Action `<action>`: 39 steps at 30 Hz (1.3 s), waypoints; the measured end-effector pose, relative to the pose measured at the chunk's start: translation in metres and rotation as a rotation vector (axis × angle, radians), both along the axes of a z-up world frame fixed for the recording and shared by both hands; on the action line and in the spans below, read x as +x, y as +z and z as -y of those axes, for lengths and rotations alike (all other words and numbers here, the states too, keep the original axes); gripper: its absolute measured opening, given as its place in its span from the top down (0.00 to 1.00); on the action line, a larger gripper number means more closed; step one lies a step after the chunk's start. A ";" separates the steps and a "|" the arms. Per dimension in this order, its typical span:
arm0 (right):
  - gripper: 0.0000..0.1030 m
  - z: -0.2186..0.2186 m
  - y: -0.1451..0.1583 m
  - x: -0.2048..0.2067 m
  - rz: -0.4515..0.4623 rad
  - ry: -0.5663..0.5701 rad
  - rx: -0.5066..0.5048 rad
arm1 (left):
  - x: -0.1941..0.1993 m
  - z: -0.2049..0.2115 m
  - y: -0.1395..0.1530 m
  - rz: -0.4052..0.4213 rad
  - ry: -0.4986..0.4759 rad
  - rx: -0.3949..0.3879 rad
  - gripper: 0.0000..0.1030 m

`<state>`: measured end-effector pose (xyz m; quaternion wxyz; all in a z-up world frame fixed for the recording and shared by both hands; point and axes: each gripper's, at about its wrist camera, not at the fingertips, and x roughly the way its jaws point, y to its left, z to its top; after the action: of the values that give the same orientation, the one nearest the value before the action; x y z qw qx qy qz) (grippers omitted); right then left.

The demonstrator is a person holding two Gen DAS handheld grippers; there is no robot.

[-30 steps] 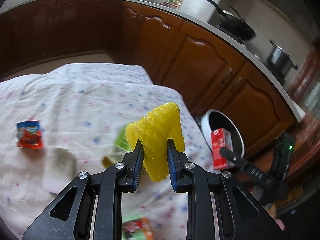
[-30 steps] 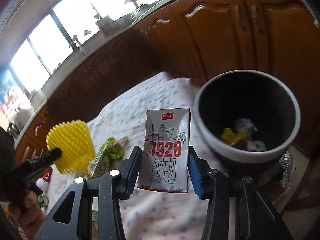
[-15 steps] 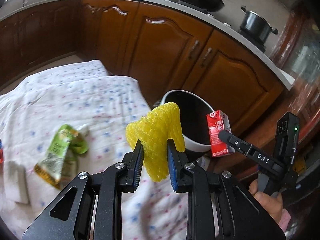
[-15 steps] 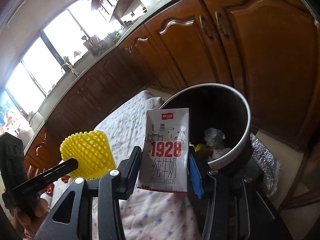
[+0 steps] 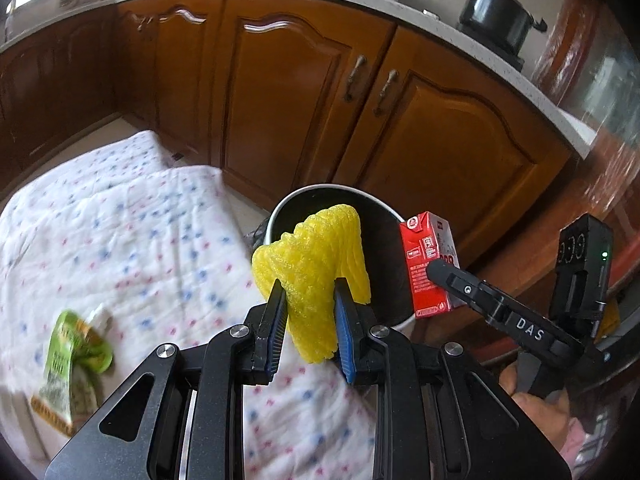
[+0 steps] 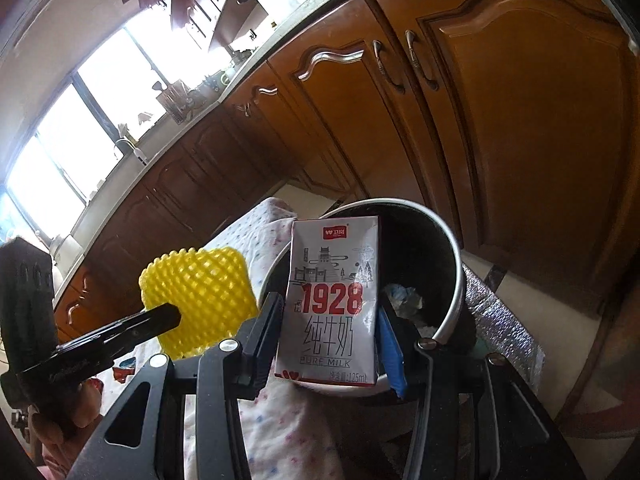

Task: Collect trash
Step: 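Carry the mesh sleeve and milk carton over the bin with both tools, then open both tools to drop the sleeve and carton into the bin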

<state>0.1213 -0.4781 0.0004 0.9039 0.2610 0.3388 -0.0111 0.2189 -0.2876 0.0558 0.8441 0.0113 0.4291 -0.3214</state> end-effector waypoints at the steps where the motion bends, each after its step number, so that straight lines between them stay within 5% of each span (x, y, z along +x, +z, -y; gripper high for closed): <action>1: 0.55 0.003 -0.001 0.003 -0.004 -0.001 0.000 | 0.003 0.007 -0.001 -0.001 -0.009 0.009 0.79; 23: 0.52 0.027 -0.026 0.038 -0.103 0.022 -0.001 | 0.036 0.066 -0.039 -0.082 -0.042 0.115 0.79; 27: 0.52 0.032 -0.024 0.038 -0.107 0.008 0.009 | 0.038 0.071 -0.040 -0.089 -0.052 0.114 0.64; 30: 0.48 0.032 -0.021 0.032 -0.090 0.003 0.018 | 0.037 0.072 -0.038 -0.078 -0.050 0.113 0.51; 39: 0.23 0.009 -0.008 -0.010 0.017 -0.001 0.049 | 0.012 0.026 -0.034 -0.039 -0.002 0.066 0.49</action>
<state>0.1118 -0.4869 -0.0071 0.9000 0.2834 0.3311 -0.0012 0.2305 -0.3140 0.0216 0.8343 0.0330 0.4559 -0.3082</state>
